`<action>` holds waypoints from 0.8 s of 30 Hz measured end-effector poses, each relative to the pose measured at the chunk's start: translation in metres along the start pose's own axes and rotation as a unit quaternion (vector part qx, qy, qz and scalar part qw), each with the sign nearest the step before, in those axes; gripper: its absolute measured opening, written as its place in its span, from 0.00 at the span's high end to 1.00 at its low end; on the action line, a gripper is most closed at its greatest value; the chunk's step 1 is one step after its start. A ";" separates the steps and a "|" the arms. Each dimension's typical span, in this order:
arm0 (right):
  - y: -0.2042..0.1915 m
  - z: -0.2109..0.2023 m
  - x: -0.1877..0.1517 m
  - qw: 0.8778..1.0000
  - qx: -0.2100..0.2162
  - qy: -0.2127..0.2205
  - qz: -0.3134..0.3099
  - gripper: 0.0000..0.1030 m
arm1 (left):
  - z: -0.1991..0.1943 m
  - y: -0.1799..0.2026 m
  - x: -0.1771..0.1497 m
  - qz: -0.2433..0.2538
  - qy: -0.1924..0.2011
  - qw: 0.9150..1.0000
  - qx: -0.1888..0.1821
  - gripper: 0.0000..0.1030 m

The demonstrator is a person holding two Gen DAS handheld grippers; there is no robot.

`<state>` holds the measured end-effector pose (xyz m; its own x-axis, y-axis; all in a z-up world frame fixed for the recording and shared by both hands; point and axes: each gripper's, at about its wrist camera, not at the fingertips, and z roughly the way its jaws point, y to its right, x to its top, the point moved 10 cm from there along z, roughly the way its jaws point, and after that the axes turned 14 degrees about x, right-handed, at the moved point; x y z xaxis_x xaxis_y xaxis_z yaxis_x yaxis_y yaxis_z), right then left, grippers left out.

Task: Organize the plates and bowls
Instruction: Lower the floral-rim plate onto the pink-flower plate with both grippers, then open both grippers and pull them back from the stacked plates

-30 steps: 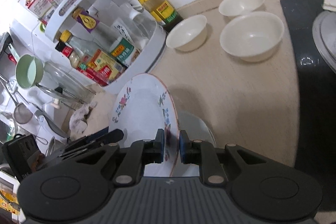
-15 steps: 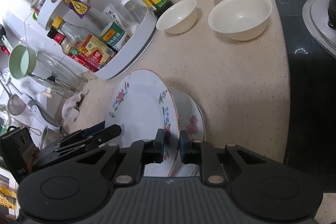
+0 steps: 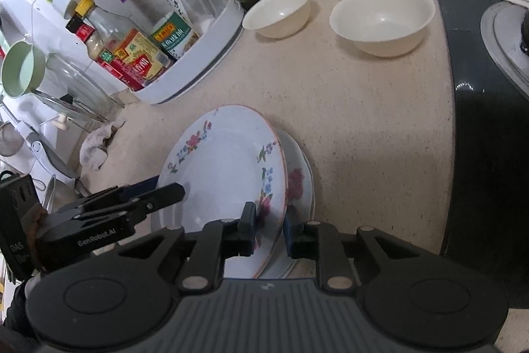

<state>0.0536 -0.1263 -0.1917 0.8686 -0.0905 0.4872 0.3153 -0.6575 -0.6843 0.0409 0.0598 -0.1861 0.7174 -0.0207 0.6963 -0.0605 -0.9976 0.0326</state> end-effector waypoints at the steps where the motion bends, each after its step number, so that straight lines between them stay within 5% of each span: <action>1: -0.001 0.001 0.000 1.000 -0.001 -0.002 -0.004 0.81 | 0.001 0.000 -0.001 -0.002 -0.003 1.000 -0.001 0.46; 13: -0.004 -0.004 0.002 0.995 -0.053 -0.015 -0.082 0.76 | 0.001 -0.002 0.008 0.006 0.008 1.000 -0.013 0.51; 24: 0.004 -0.016 0.015 0.996 -0.061 0.028 -0.060 0.76 | 0.012 0.007 0.031 0.020 0.021 0.999 -0.023 0.51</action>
<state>0.0618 -0.1423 -0.1787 0.8037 -0.0455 0.5934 0.3638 -0.7515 -0.5503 0.0706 0.0513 -0.1729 0.6835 -0.0567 0.7278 -0.1205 -0.9921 0.0359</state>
